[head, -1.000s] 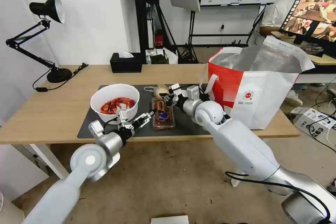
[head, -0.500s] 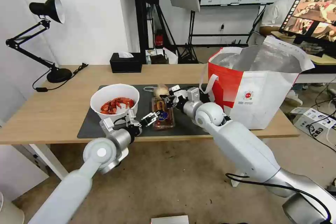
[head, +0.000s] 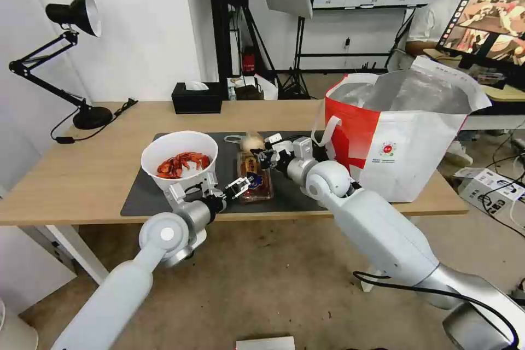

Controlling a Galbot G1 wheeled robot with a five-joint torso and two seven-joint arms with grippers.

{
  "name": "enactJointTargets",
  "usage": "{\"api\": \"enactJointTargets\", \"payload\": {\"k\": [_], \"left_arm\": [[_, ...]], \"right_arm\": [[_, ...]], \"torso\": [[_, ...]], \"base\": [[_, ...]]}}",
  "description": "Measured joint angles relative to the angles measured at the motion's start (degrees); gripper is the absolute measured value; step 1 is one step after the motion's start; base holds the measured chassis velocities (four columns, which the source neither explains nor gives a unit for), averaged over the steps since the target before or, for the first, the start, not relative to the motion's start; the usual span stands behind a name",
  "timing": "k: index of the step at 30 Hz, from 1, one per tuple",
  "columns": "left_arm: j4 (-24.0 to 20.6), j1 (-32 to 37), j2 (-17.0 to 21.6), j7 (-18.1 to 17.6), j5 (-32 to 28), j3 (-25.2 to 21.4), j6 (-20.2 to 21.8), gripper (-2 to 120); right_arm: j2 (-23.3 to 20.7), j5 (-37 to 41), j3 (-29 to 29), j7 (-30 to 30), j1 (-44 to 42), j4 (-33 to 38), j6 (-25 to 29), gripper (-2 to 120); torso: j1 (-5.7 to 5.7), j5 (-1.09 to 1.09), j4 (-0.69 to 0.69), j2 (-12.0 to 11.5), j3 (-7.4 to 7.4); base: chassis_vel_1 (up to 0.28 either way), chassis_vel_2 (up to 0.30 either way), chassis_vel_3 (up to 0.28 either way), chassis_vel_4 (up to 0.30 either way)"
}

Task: Pick up the trash from the table and place it into the takeout bag.

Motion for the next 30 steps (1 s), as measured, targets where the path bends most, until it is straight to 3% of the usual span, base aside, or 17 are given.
{"api": "enactJointTargets", "payload": {"k": [6,21,30], "left_arm": [[0.07,-0.07,-0.33,0.02,-0.67,0.04,0.10,96],[0.02,-0.51,-0.66,0.21,-0.78,0.20,0.18,36],[-0.30,-0.37,-0.57,0.22,-0.75,0.07,0.14,10]], "right_arm": [[0.08,0.24,0.05,0.02,0.23,-0.24,0.03,0],[0.66,0.26,-0.13,-0.13,0.03,-2.01,0.00,0],[1.01,0.10,-0.47,-0.28,-0.09,-3.11,-0.65,0]], "torso": [[0.00,0.00,0.00,0.00,0.00],[0.00,0.00,0.00,0.00,0.00],[0.00,0.00,0.00,0.00,0.00]], "base": [[0.000,0.000,0.000,0.000],[0.000,0.000,0.000,0.000],[0.000,0.000,0.000,0.000]]}}
